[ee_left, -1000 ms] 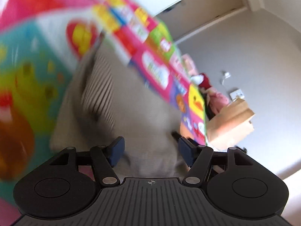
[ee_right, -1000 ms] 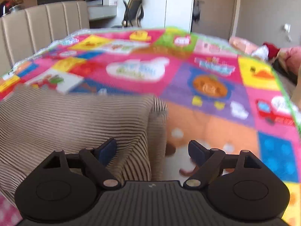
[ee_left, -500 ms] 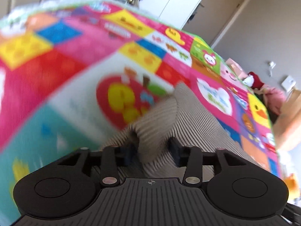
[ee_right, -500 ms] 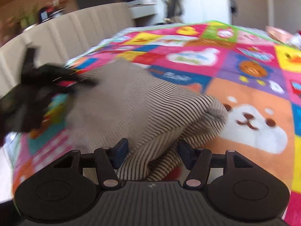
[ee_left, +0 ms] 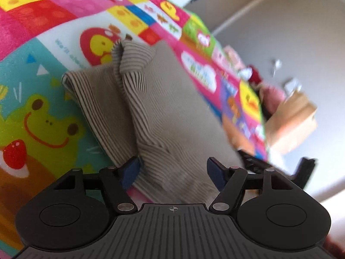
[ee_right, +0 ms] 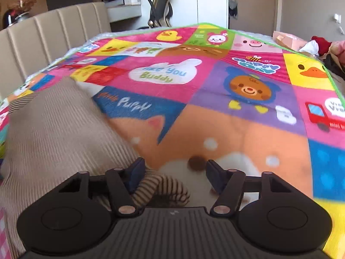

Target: Fold clothes

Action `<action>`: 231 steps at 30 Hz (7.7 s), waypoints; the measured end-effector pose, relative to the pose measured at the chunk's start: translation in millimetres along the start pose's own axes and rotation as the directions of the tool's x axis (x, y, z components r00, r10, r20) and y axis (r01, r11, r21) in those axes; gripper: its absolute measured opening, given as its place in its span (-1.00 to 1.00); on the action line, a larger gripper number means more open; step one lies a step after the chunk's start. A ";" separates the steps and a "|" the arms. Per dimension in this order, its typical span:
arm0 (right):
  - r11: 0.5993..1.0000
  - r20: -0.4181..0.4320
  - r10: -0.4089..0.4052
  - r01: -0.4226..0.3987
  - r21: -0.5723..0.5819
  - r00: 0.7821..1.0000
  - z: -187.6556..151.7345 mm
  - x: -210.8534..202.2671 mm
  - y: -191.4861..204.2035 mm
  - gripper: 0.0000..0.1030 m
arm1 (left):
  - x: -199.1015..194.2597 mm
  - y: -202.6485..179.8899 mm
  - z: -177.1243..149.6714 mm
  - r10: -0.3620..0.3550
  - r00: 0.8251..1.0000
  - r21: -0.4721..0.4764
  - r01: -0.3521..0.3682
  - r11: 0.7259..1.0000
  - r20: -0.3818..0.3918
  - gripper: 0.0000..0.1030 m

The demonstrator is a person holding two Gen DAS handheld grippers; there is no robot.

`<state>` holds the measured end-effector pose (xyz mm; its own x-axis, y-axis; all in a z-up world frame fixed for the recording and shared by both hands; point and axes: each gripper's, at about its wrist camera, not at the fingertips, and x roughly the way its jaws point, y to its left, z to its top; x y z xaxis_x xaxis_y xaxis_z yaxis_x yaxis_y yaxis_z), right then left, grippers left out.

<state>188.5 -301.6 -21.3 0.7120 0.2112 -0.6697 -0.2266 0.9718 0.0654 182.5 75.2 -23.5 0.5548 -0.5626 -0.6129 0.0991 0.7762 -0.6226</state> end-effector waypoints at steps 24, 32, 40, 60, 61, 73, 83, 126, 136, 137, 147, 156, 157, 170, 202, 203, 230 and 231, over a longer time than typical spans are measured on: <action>0.986 -0.089 0.161 -0.165 -0.036 0.983 -83.3 -85.6 118.8 1.00 | -79.2 -17.7 -75.1 0.189 0.976 0.144 -0.203 0.968 0.104 0.50; 0.987 0.001 0.100 -0.099 -0.127 0.995 -88.9 -109.3 139.9 1.00 | -84.7 -12.2 -92.4 0.226 0.972 0.159 -0.233 0.959 0.063 0.50; 0.948 0.126 0.050 -0.008 -0.318 0.991 -97.9 -135.4 176.5 1.00 | -84.7 -15.7 -98.2 0.239 0.969 0.160 -0.247 0.956 0.064 0.53; 0.911 0.156 0.089 -0.017 -0.413 0.984 -87.0 -136.2 188.3 0.99 | -102.3 -17.2 -121.8 0.232 0.973 0.221 -0.223 0.950 -0.014 0.60; 0.900 0.144 0.098 -0.026 -0.436 0.985 -89.6 -133.1 194.8 0.99 | -106.7 -14.6 -118.2 0.234 0.972 0.208 -0.227 0.951 -0.010 0.61; 0.769 0.138 0.151 -0.029 -0.639 0.979 -133.2 -143.4 222.4 0.99 | -141.0 9.3 -111.8 0.388 0.920 0.270 -0.389 0.881 0.059 0.88; 0.723 0.146 0.147 -0.006 -0.691 0.978 -134.1 -116.5 256.2 0.67 | -131.2 -9.3 -114.5 0.339 0.939 0.359 -0.337 0.870 0.059 0.91; 0.642 0.229 0.085 0.122 -0.757 0.970 -134.1 -141.0 120.3 0.82 | -67.5 -45.1 -62.1 0.121 0.967 0.611 -0.235 0.756 0.224 1.00; 0.611 0.269 0.187 0.103 -0.785 0.945 -113.4 -91.9 235.5 0.64 | -98.9 -24.8 -71.5 0.161 0.963 0.570 -0.258 0.780 0.216 1.00; 0.677 0.237 0.187 0.050 -0.734 0.953 -100.0 -89.3 225.7 0.52 | -104.6 -24.3 -72.0 0.157 0.964 0.585 -0.256 0.770 0.215 1.00; 0.937 -0.002 0.302 -0.297 -0.183 0.953 -14.2 -66.1 148.4 0.36 | -62.3 -43.8 -101.2 0.175 0.950 0.887 -0.307 0.346 0.260 1.00; 0.893 -0.024 0.321 -0.311 -0.326 0.947 -35.0 -95.0 137.1 0.54 | 5.1 -68.9 -104.3 0.053 0.967 0.969 -0.247 -0.015 0.248 1.00; 0.891 -0.006 0.302 -0.284 -0.354 0.953 -40.3 -103.7 127.3 0.59 | 5.2 -69.8 -103.9 0.049 0.973 0.974 -0.225 -0.003 0.225 0.86; 0.760 0.105 -0.018 0.082 -0.644 0.994 -107.8 -115.0 31.7 0.67 | 1.4 -54.7 -41.3 -0.023 1.000 0.748 0.021 0.663 -0.008 0.01; 0.574 -0.065 0.325 -0.251 -0.780 0.944 -41.2 -168.1 121.4 -0.53 | -72.2 -52.4 -53.4 -0.264 0.908 0.493 0.402 0.771 -0.326 0.07; 0.611 -0.060 0.331 -0.262 -0.747 0.942 -30.4 -157.9 120.1 -0.49 | -68.6 -46.0 -44.2 -0.269 0.913 0.463 0.391 0.796 -0.308 0.10; 0.995 0.039 0.096 -0.097 0.014 0.995 101.3 88.7 99.5 0.95 | 10.9 69.0 130.8 0.128 0.983 0.235 -0.156 0.959 0.130 0.91; 0.992 0.044 0.104 -0.107 0.062 0.994 96.1 78.9 96.2 0.95 | 11.1 70.4 130.4 0.112 0.986 0.240 -0.139 0.961 0.126 0.91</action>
<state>286.8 -181.4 3.3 0.7129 0.3155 -0.6264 -0.2599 0.9484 0.1819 303.4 160.8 -10.7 0.6620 -0.4320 -0.6125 0.2159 0.8925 -0.3961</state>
